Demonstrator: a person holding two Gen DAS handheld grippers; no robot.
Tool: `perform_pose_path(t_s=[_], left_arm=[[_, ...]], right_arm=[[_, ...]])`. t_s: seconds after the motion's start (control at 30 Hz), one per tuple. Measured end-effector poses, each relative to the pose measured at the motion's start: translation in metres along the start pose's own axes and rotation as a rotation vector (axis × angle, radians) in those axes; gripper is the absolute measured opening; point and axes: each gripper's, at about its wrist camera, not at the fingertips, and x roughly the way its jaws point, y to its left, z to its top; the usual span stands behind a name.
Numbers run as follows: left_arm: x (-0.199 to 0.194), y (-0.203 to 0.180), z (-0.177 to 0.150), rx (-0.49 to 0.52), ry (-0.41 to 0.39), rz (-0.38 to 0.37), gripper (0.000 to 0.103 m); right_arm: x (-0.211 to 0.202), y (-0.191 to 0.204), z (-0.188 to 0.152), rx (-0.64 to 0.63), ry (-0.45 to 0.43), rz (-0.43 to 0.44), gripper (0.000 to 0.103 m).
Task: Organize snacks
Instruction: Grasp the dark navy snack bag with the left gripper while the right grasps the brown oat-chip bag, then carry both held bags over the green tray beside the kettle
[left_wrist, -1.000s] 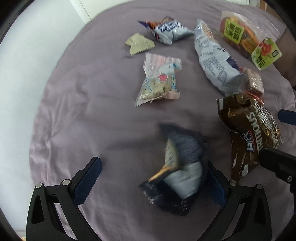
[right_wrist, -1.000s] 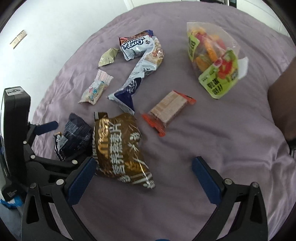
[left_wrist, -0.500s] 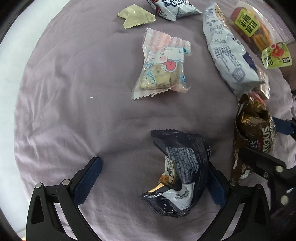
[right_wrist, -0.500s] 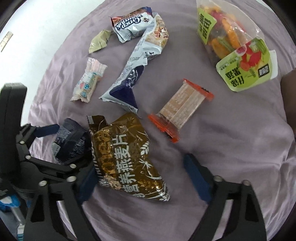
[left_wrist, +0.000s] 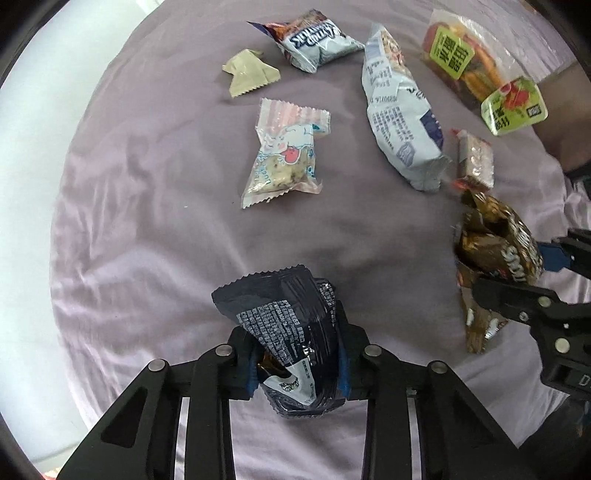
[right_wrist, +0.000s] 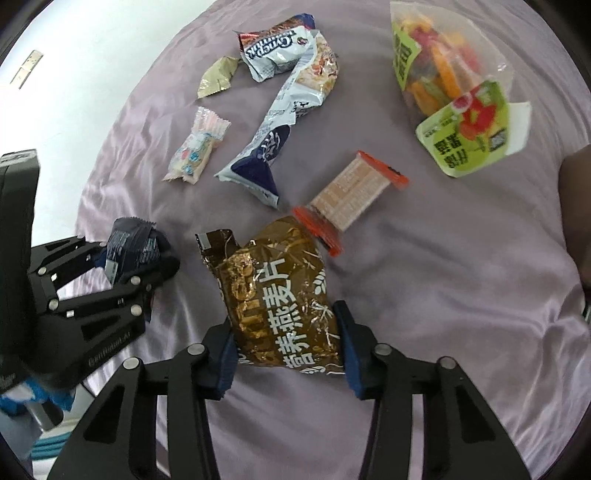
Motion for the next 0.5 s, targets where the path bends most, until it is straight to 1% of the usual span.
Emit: perform_pose_path(t_s=[0.03,0.17,0.23,0.3,0.4,0.43,0.5], left_arm=[[-0.003,0.002,0.002,-0.007,-0.002,-0.004,0.026],[-0.022,0.006,0.0,-0.035,-0.015,-0.022,0.026],[-0.031,0.004,0.002,-0.03,-0.022,-0.02,0.026],[-0.04,0.013,0.001,-0.007,-0.028,-0.024,0.026],[-0.056,0.005,-0.003,0.036,-0.033,-0.024,0.026],[-0.066,0.014,0.004,0.051,-0.032,-0.028,0.026],[-0.072,0.009,0.006,0.086,-0.034,-0.032,0.026]], right_arm=[[-0.009,-0.003,-0.007,-0.007,-0.003,0.004,0.043],[-0.029,-0.005,-0.014,-0.016,-0.021,0.009,0.043],[-0.04,-0.009,-0.016,-0.008,-0.027,-0.001,0.043],[-0.05,-0.019,-0.021,0.016,-0.03,0.006,0.043],[-0.059,-0.028,-0.03,0.054,-0.02,0.006,0.043],[-0.063,-0.033,-0.036,0.066,-0.017,0.005,0.043],[-0.067,-0.042,-0.047,0.093,-0.008,0.003,0.043]])
